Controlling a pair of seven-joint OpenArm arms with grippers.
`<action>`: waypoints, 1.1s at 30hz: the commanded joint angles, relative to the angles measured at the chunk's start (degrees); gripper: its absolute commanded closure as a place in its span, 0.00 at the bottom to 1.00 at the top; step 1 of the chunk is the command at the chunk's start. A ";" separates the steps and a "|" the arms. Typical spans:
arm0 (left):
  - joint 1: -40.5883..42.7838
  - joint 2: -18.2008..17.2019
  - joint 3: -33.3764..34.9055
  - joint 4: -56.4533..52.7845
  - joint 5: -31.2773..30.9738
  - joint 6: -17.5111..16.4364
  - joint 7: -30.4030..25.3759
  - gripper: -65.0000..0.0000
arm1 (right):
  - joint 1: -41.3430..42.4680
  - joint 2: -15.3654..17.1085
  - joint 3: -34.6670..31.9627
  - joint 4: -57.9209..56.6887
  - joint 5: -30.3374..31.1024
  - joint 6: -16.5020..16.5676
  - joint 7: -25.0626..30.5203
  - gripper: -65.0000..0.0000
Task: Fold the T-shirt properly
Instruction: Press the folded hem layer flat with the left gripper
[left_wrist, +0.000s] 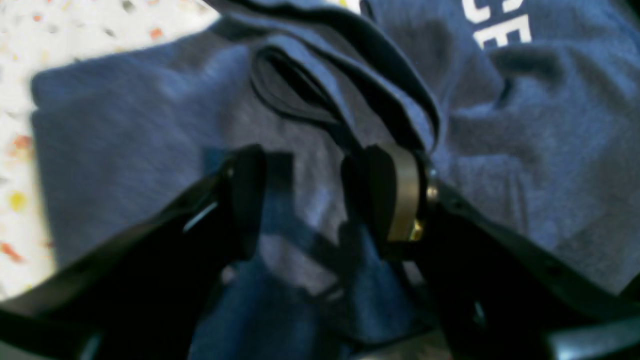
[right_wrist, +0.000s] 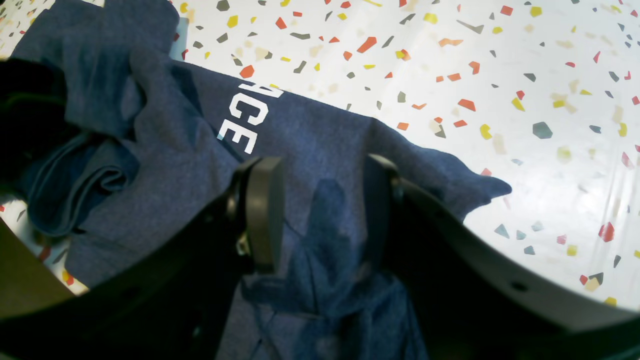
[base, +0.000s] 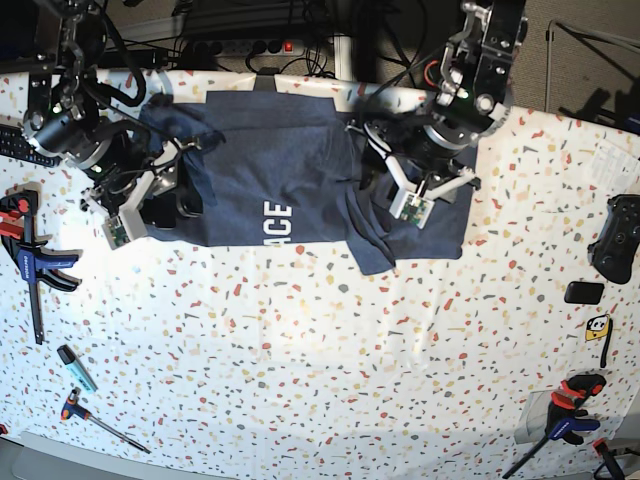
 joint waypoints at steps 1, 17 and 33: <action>-0.52 0.13 0.11 -0.74 -2.01 -0.24 -1.95 0.50 | 0.52 0.76 0.42 1.07 0.70 0.42 1.49 0.60; -12.13 0.28 10.29 -6.78 -8.02 -3.89 -4.24 0.50 | 0.50 0.76 0.39 1.07 0.72 0.42 1.33 0.60; -15.37 0.92 13.94 -7.54 -11.91 -3.91 -5.22 0.50 | 0.52 0.76 0.42 1.07 0.70 0.42 1.25 0.60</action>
